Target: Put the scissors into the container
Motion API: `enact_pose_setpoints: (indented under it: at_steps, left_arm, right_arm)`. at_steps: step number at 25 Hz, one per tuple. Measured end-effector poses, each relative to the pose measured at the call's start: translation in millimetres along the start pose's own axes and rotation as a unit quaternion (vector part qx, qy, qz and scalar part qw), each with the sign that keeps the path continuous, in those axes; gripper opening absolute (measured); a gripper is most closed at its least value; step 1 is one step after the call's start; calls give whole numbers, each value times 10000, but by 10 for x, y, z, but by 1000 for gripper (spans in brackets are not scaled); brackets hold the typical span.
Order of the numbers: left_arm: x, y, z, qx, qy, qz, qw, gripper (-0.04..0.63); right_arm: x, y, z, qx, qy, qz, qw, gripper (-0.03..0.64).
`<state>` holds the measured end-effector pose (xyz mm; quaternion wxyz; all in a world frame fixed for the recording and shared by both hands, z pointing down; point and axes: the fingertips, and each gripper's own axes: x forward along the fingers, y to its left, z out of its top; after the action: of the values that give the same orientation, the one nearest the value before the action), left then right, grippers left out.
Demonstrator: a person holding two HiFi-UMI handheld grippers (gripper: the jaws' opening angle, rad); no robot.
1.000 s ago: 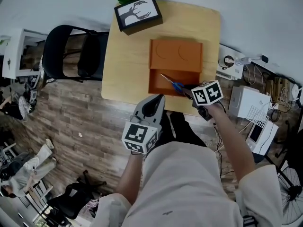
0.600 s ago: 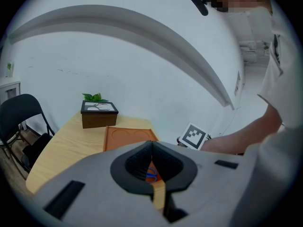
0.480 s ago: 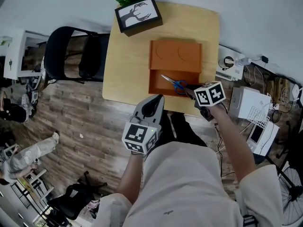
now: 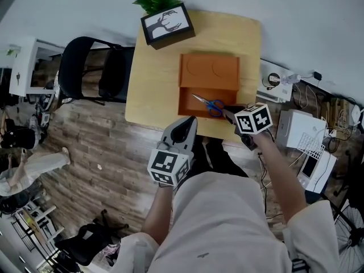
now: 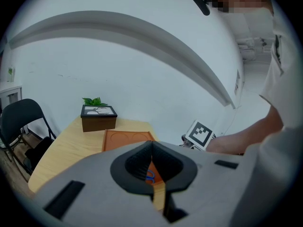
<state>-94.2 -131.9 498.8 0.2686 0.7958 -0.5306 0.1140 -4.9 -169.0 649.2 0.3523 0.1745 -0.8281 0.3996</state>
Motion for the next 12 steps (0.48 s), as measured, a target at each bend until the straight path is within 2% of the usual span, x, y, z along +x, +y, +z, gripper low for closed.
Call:
enact_pose_setpoints:
  at_steps: [12]
  left_arm:
    - [-130, -230, 74, 113, -216, 165, 9996, 8]
  right_arm:
    - [-490, 222, 124, -569, -636, 27, 9963, 29]
